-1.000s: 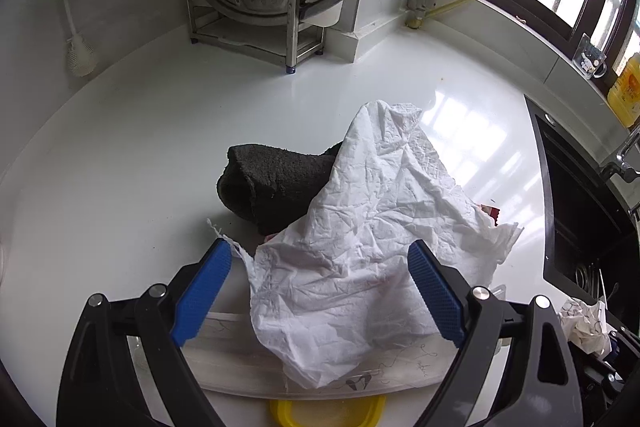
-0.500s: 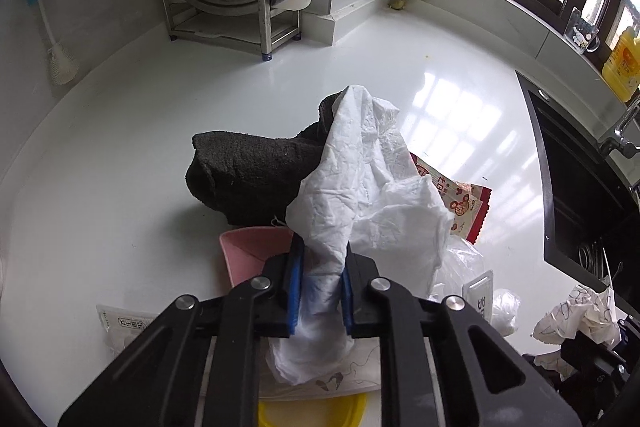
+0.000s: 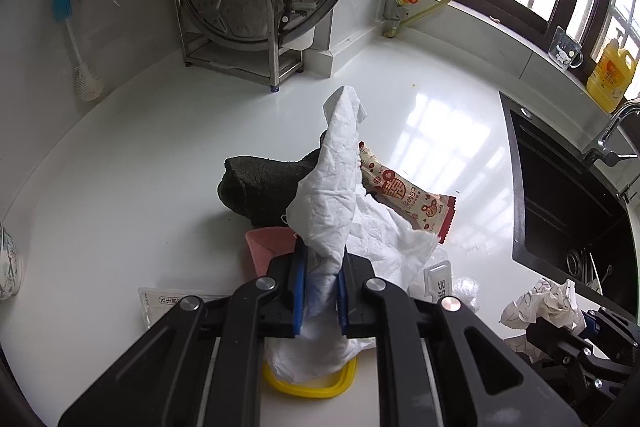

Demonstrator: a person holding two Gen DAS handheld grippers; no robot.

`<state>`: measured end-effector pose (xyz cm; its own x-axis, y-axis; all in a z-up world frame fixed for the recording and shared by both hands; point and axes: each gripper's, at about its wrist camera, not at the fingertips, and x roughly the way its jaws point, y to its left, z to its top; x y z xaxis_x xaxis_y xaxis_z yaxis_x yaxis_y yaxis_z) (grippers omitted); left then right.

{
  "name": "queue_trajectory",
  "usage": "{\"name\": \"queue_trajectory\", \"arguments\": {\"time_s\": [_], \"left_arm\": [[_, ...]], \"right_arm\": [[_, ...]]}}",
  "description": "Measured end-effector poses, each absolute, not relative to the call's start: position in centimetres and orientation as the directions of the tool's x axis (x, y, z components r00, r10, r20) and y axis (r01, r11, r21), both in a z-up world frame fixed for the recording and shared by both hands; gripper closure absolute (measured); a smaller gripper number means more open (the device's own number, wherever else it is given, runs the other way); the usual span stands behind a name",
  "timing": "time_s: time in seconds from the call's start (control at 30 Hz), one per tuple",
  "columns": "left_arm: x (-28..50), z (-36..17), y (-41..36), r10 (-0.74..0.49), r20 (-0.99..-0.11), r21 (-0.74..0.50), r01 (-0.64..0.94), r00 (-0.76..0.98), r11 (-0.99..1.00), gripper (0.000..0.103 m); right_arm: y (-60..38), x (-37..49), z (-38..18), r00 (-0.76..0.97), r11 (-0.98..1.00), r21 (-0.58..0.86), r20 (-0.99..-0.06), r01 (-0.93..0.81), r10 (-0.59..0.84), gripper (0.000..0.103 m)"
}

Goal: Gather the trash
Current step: 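Carry the bag and paper over the bin and open both tools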

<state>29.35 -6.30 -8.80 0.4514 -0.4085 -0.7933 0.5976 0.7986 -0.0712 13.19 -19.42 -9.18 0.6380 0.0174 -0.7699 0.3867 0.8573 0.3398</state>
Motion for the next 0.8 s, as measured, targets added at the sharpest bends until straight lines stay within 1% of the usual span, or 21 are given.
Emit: {"name": "queue_trajectory", "arguments": {"time_s": [0.47,0.8], "left_arm": [[24.3,-5.6,-4.2,-0.384,-0.78,-0.057,0.555,0.494,0.83,0.09],[18.7,-4.3,-2.9,-0.347,-0.781,-0.063,0.486,0.52,0.872,0.09]], "right_arm": [[-19.9,10.3,-8.3,0.657,0.868,0.378,-0.749,0.322,0.083,0.066],[-20.7,6.2,-8.2,0.64,0.886,0.389,-0.754,0.254,0.148,0.066]]}}
